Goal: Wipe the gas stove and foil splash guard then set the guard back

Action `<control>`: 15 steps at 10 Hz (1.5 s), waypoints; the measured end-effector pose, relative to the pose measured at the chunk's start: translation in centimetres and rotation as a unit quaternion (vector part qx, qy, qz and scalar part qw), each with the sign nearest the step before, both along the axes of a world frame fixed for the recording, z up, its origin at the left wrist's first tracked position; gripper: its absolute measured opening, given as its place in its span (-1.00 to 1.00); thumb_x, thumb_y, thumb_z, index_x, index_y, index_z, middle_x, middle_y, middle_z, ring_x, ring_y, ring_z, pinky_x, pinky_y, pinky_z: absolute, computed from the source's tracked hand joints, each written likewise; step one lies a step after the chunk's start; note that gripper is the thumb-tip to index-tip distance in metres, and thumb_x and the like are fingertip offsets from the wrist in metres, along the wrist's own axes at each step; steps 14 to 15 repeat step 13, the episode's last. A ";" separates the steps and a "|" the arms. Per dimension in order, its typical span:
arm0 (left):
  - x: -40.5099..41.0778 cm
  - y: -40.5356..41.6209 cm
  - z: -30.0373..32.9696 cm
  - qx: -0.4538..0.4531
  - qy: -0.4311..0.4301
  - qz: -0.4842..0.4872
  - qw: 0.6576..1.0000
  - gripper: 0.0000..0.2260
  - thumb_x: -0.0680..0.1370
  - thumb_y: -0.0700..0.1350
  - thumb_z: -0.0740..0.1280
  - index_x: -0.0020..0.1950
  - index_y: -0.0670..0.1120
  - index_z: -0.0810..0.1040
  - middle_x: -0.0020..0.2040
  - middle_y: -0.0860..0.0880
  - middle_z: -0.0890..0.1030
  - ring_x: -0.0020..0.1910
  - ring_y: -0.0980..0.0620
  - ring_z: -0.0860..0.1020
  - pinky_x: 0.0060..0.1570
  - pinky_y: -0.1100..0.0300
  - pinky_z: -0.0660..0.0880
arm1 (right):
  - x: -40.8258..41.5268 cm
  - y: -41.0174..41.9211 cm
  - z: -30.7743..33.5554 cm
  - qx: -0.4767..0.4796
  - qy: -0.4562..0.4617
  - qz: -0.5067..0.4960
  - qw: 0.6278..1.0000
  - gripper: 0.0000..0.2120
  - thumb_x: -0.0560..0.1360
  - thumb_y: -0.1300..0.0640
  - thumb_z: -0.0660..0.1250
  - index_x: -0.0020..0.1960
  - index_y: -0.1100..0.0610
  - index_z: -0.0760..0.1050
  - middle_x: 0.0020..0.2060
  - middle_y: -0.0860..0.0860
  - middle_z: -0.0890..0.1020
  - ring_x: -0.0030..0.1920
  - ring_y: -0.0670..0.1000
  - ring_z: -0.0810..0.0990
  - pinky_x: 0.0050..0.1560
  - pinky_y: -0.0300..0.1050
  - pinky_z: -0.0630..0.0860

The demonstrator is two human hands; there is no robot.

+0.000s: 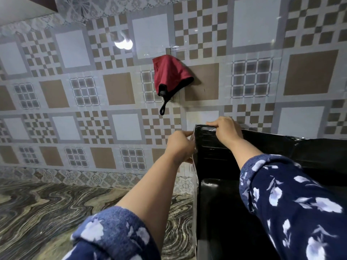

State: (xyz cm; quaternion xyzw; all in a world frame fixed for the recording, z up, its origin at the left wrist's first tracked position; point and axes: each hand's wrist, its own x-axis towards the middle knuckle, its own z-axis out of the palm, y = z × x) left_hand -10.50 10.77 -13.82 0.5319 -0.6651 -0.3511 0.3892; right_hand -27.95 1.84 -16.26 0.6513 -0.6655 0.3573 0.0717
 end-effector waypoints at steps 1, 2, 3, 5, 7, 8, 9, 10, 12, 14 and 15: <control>-0.3 -0.7 -0.9 0.000 0.012 0.005 1.000 -0.61 0.59 -0.20 0.24 0.43 -0.11 0.39 -0.09 -0.18 0.66 -0.39 0.04 0.59 -0.47 0.21 0.60 | -0.3 -0.4 -0.8 0.010 0.016 -0.002 1.000 -0.48 0.56 0.38 0.11 0.26 -0.14 0.53 0.17 0.10 0.54 0.13 0.16 0.51 0.23 0.01 0.44; -0.2 -1.3 -1.1 -0.002 0.020 0.009 1.000 -0.63 0.60 -0.10 0.26 0.41 -0.09 0.41 -0.11 -0.15 0.66 -0.39 0.04 0.58 -0.43 0.20 0.61 | -0.1 -0.5 -1.2 0.024 0.060 -0.005 0.998 -0.42 0.54 0.41 0.08 0.35 -0.14 0.45 0.14 0.05 0.52 0.19 0.13 0.42 0.24 0.03 0.33; -0.4 -1.8 -0.9 0.007 0.011 0.009 1.000 -0.63 0.59 -0.07 0.27 0.40 -0.09 0.43 -0.07 -0.16 0.68 -0.29 -0.04 0.63 -0.28 0.09 0.65 | 0.1 -0.3 -1.4 0.026 0.077 0.000 0.997 -0.42 0.53 0.38 0.15 0.40 -0.14 0.38 0.09 0.01 0.45 0.17 0.09 0.33 0.22 0.03 0.26; -1.1 -2.3 -1.0 0.022 0.015 0.012 1.000 -0.65 0.60 -0.09 0.27 0.38 -0.08 0.45 -0.09 -0.17 0.68 -0.28 -0.11 0.66 -0.35 0.09 0.64 | 0.3 0.1 -1.2 0.017 0.129 0.007 0.992 -0.41 0.51 0.35 0.18 0.43 -0.11 0.33 0.16 0.00 0.40 0.18 0.10 0.32 0.30 0.08 0.28; -1.0 -2.4 -1.0 0.031 0.011 0.016 0.999 -0.65 0.59 -0.19 0.26 0.38 -0.05 0.45 -0.05 -0.19 0.68 -0.19 -0.15 0.68 -0.34 0.06 0.64 | 0.8 0.9 -1.4 0.064 0.145 -0.007 0.987 -0.35 0.49 0.32 0.23 0.49 -0.12 0.21 0.31 0.03 0.29 0.32 0.12 0.22 0.42 0.10 0.13; -1.3 -2.3 -0.8 0.042 0.005 0.003 0.999 -0.61 0.57 -0.28 0.23 0.39 -0.07 0.44 -0.01 -0.22 0.66 -0.14 -0.20 0.67 -0.27 0.00 0.65 | 1.1 1.4 -1.3 0.080 0.163 -0.016 0.983 -0.31 0.48 0.31 0.22 0.51 -0.13 0.15 0.34 0.06 0.24 0.34 0.14 0.19 0.43 0.07 0.09; -1.6 -2.1 -0.7 0.034 -0.002 -0.014 0.999 -0.64 0.61 -0.10 0.22 0.41 -0.06 0.40 -0.06 -0.21 0.67 -0.15 -0.17 0.68 -0.26 -0.03 0.65 | 1.2 1.6 -1.0 0.090 0.164 -0.014 0.982 -0.32 0.49 0.33 0.20 0.51 -0.11 0.14 0.35 0.08 0.22 0.35 0.16 0.18 0.44 0.07 0.07; -1.3 -2.0 -0.6 0.029 -0.027 -0.023 0.999 -0.60 0.61 -0.08 0.19 0.45 -0.02 0.34 -0.04 -0.16 0.66 -0.17 -0.09 0.68 -0.24 -0.03 0.66 | 1.2 1.7 -0.8 0.097 0.161 -0.010 0.982 -0.32 0.49 0.32 0.21 0.51 -0.10 0.15 0.35 0.08 0.23 0.35 0.16 0.18 0.45 0.08 0.07; -0.3 -1.7 -0.3 0.016 -0.066 -0.043 0.997 -0.55 0.57 -0.03 0.18 0.47 0.02 0.31 -0.10 -0.08 0.64 -0.18 0.01 0.63 -0.27 0.08 0.65 | 1.0 2.1 -0.5 0.082 0.128 0.011 0.988 -0.40 0.53 0.23 0.26 0.50 -0.09 0.20 0.30 0.06 0.28 0.30 0.13 0.21 0.44 0.00 0.10; 0.1 -1.5 0.2 0.012 -0.075 -0.040 0.996 -0.52 0.58 0.01 0.19 0.50 0.02 0.25 -0.10 -0.06 0.64 -0.14 0.02 0.62 -0.23 0.11 0.63 | 1.0 2.2 -0.1 0.086 0.120 0.021 0.989 -0.40 0.54 0.21 0.25 0.50 -0.12 0.18 0.35 0.05 0.26 0.34 0.13 0.18 0.48 0.06 0.05; 0.1 -1.5 0.2 0.012 -0.075 -0.040 0.996 -0.52 0.58 0.01 0.19 0.50 0.02 0.25 -0.10 -0.06 0.64 -0.14 0.02 0.62 -0.23 0.11 0.63 | 1.0 2.2 -0.1 0.086 0.120 0.021 0.989 -0.40 0.54 0.21 0.25 0.50 -0.12 0.18 0.35 0.05 0.26 0.34 0.13 0.18 0.48 0.06 0.05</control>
